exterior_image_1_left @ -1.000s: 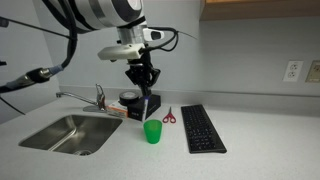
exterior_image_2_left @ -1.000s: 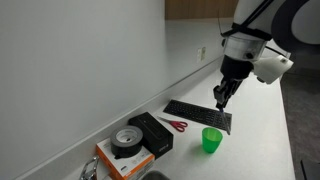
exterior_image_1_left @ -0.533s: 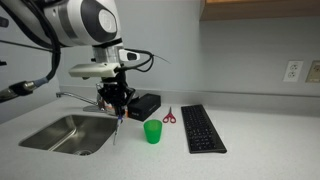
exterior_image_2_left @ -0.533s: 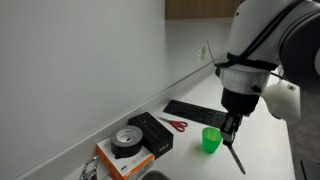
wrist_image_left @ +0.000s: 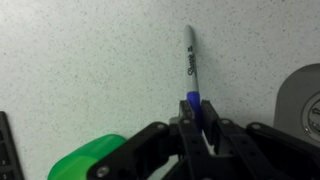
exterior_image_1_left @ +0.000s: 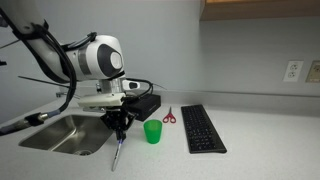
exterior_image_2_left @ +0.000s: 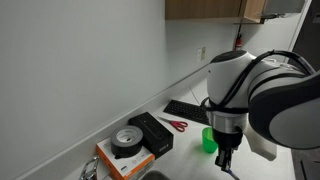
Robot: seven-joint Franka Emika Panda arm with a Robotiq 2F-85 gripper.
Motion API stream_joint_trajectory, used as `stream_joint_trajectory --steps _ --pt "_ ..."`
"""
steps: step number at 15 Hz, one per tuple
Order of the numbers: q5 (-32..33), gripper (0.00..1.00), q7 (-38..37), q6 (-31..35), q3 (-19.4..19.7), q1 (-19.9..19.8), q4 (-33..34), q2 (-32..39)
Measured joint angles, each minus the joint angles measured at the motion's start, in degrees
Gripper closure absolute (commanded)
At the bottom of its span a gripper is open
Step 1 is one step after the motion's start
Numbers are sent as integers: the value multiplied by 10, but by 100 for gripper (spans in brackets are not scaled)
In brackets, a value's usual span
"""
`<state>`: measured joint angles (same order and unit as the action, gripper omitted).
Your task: Remove the marker out of the cup
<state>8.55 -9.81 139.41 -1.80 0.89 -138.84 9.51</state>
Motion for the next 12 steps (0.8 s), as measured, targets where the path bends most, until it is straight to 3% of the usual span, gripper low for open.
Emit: stream_joint_trajectory --steps 8,9,12 --pt "14 5 -5 24 5 5 30 32" --pt "14 1 -5 25 6 5 32 32" --pt "14 0 -5 27 9 5 39 32"
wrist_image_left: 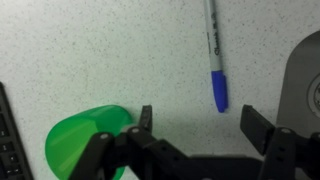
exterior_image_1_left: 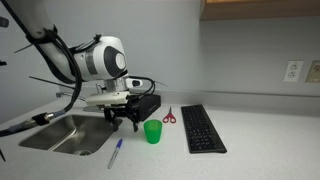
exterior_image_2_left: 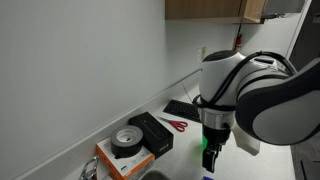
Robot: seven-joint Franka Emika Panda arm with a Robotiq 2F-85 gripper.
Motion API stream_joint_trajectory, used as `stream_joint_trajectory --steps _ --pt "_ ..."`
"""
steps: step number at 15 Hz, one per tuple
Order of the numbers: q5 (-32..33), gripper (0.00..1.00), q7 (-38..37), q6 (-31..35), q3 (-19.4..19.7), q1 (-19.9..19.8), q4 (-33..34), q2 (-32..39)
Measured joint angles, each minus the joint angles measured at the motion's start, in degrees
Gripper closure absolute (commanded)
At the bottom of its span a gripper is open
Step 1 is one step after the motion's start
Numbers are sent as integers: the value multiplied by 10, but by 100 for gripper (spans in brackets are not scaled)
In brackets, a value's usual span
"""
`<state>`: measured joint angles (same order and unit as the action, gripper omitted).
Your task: Remove the marker out of the cup
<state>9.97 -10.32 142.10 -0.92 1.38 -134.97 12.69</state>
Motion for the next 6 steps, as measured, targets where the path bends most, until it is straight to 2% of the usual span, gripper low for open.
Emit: stream_joint_trajectory --steps 6 --pt "-15 0 -1 0 8 -1 13 -2"
